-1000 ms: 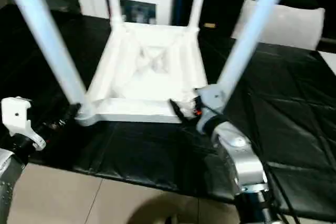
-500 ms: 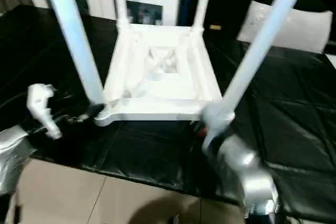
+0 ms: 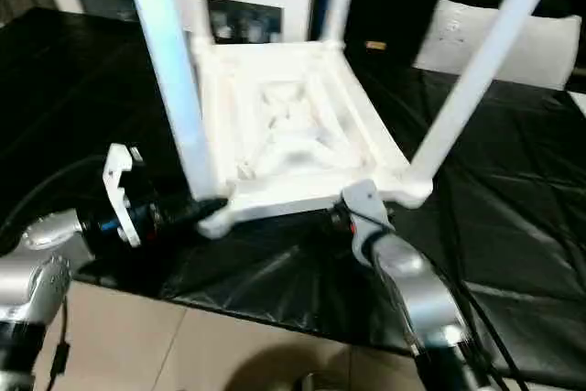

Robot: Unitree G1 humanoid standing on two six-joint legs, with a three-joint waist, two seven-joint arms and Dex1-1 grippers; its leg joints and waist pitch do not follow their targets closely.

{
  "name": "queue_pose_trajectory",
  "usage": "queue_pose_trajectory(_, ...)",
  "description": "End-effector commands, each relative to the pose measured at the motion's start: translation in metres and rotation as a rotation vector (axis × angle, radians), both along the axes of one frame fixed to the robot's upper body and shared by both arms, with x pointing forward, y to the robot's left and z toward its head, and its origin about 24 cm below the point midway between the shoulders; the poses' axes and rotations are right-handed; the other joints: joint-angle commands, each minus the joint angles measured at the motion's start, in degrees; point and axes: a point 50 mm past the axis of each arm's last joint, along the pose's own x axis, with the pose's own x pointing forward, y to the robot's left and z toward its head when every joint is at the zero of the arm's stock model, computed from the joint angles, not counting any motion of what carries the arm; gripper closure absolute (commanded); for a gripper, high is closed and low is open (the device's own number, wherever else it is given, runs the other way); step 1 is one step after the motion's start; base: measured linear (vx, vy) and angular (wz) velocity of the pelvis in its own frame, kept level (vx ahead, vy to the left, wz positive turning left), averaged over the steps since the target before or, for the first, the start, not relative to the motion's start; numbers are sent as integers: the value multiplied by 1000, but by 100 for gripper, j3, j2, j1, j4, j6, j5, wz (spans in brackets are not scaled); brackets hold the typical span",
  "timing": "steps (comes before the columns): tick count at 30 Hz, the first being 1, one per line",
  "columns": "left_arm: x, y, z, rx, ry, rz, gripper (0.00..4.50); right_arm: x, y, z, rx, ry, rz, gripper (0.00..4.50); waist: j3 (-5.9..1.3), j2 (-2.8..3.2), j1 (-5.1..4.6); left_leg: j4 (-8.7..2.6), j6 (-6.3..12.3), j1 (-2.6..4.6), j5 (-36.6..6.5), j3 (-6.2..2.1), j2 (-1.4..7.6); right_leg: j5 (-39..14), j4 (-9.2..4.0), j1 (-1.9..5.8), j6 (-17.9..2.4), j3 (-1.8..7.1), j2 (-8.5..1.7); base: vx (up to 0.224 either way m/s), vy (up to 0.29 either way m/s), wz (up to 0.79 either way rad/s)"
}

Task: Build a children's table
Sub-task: Rotate table base

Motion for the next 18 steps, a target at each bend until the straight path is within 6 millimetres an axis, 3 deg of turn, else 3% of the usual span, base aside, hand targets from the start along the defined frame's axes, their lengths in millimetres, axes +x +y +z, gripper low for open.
queue_pose_trajectory(1,-16,-32,6,-64,3,-197,3,7,9,1,-8,-10,23,0,-313,19,23,-523,155,-155,-77,-40,318,-941,-321,397,-1472,312,-478,0,0,0)
queue_pose_trajectory(4,-24,-42,6,-81,17,-248,3,9,12,4,1,-19,29,0,-304,22,-38,-523,183,-168,-163,-40,299,-1100,-353,401,-1390,312,-455,0,0,0)
queue_pose_trajectory(7,-30,-53,6,-90,21,-286,3,10,13,5,3,-27,36,0,-303,-32,-79,-522,205,-166,-243,-33,306,-1234,-379,390,-1322,308,-447,0,0,0)
queue_pose_trajectory(13,-37,-78,7,-84,22,-348,3,11,11,5,-26,-41,33,0,-305,-9,-96,-528,198,-145,-222,-29,323,-1095,-371,369,-1341,302,-427,0,0,0)
queue_pose_trajectory(15,-38,-80,8,-85,22,-350,3,10,10,6,-34,-43,32,0,-302,-25,-93,-527,195,-145,-259,-22,315,-1170,-383,369,-1328,306,-430,0,0,0)
queue_pose_trajectory(16,-30,-79,5,-82,0,-295,3,6,5,6,-52,-39,23,0,-305,-94,-108,-525,210,-153,-269,-12,310,-1241,-398,373,-1288,310,-423,0,0,0)
queue_pose_trajectory(18,-20,-75,2,-47,-27,-226,3,0,1,5,-57,-31,20,0,-297,-61,-67,-514,243,-115,-256,-1,301,-1339,-427,343,-1202,318,-412,0,0,0)
